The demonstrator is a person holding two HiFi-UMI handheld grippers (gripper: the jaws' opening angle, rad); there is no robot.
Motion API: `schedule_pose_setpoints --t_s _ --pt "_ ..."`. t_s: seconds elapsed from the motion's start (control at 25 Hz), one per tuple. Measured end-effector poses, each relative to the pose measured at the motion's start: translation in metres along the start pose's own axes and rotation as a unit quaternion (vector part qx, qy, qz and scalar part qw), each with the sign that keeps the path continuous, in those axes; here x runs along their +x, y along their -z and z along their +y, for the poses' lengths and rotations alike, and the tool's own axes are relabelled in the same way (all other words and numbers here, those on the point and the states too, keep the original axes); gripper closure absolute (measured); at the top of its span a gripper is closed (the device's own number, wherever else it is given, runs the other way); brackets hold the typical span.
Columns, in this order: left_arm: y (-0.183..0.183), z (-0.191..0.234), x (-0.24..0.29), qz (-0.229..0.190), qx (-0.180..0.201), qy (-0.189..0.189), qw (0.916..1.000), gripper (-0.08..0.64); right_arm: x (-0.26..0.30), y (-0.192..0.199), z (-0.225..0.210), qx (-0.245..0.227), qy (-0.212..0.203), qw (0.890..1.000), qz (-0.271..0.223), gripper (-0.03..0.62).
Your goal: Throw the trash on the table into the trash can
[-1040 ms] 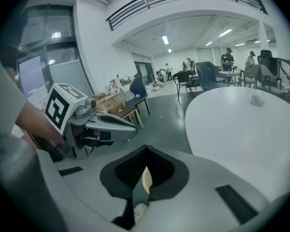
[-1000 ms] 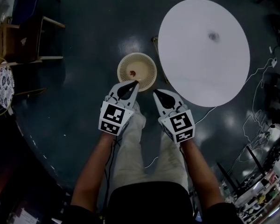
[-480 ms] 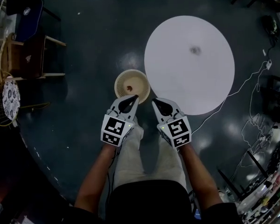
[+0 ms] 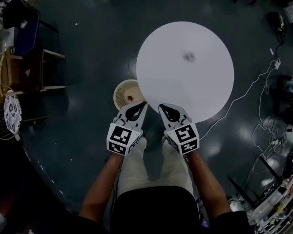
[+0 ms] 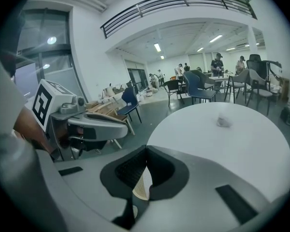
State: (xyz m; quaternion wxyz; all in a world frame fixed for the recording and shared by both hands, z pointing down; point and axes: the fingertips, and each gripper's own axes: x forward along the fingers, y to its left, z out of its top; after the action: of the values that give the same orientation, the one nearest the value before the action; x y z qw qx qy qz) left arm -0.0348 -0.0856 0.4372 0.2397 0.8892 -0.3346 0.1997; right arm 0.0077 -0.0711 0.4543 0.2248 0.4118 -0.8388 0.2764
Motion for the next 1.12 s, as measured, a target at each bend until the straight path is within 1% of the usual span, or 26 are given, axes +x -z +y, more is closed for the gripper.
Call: schedule_pose_setpoints --t_s 0.12,0.24,0.56,0.68,0.8,1.0,1.12 --pt "-0.005 -0.011 0.015 0.000 -0.003 0.003 1.0000 0.545 -0.006 0.000 -0.018 0.001 0.001 1.000 0.000 0.577" --pt "-0.007 -0.021 0.031 0.001 -0.005 0.005 1.0000 0.545 -0.011 0.000 -0.041 -0.009 0.008 1.000 0.004 0.577" --pt "-0.004 -0.045 0.067 0.012 -0.007 0.004 0.9999 0.545 -0.020 -0.009 -0.125 -0.011 0.050 0.999 0.001 0.577" --pt "-0.003 -0.048 0.078 0.012 -0.016 -0.002 0.9998 0.545 -0.019 -0.014 -0.152 -0.025 0.065 0.998 0.006 0.577" --pt "-0.002 -0.052 0.091 0.012 -0.020 -0.007 0.9997 0.545 -0.013 -0.018 -0.176 -0.035 0.070 0.997 0.007 0.575" --pt "-0.003 -0.056 0.111 0.010 -0.025 -0.015 0.9995 0.545 -0.006 -0.026 -0.204 -0.046 0.082 0.996 0.003 0.575" --pt "-0.009 -0.054 0.124 0.003 -0.025 -0.021 0.9995 0.545 0.000 -0.029 -0.215 -0.052 0.083 0.995 0.005 0.575"
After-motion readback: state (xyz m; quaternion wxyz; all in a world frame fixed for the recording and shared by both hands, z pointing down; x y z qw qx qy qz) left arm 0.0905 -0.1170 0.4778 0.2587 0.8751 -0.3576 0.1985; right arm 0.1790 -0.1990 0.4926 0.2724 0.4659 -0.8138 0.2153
